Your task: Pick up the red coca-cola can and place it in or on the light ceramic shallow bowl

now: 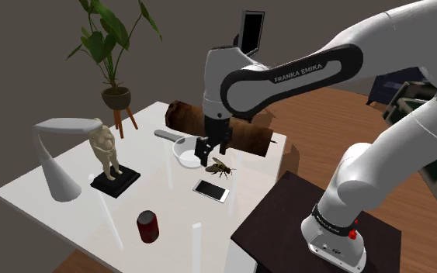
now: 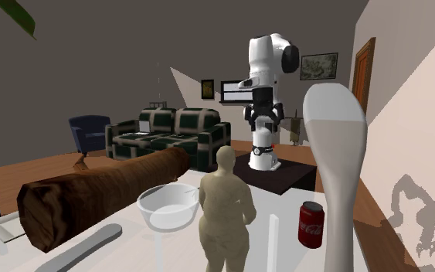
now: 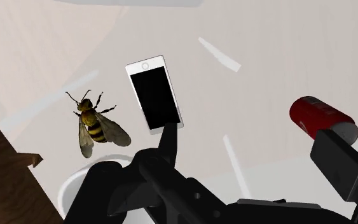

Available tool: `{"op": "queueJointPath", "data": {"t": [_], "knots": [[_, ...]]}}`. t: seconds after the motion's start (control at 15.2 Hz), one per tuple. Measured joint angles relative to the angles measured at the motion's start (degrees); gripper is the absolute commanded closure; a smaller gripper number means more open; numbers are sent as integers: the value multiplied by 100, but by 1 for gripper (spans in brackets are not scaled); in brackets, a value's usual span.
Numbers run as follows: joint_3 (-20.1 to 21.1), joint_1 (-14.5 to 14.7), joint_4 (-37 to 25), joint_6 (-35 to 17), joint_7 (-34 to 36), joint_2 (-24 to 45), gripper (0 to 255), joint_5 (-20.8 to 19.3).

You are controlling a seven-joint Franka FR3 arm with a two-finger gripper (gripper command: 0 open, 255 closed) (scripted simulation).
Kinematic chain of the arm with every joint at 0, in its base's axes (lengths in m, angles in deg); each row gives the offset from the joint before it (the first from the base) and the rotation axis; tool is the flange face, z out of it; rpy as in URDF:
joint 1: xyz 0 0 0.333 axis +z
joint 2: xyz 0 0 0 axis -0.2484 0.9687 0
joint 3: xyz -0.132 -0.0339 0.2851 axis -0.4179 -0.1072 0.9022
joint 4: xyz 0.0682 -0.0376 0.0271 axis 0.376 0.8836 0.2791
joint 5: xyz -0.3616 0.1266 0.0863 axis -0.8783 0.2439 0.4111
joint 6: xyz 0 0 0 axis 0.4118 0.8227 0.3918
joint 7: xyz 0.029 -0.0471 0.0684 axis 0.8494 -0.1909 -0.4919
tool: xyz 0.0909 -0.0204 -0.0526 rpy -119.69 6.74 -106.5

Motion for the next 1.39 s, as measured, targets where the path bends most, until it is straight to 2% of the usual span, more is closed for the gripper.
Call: {"op": "queueJointPath", "data": {"t": [0.4,0.79,1.12,1.39], "knots": [[563,34,-441,-852,716,1232,0,-449],[886,240,-1132,-1417,1685,2571,0,-1356],[795,725,-2063,-1580,2520,3829,0,-2292],[606,1174,-2687,-1680,2963,4641,0,-2821]]}}
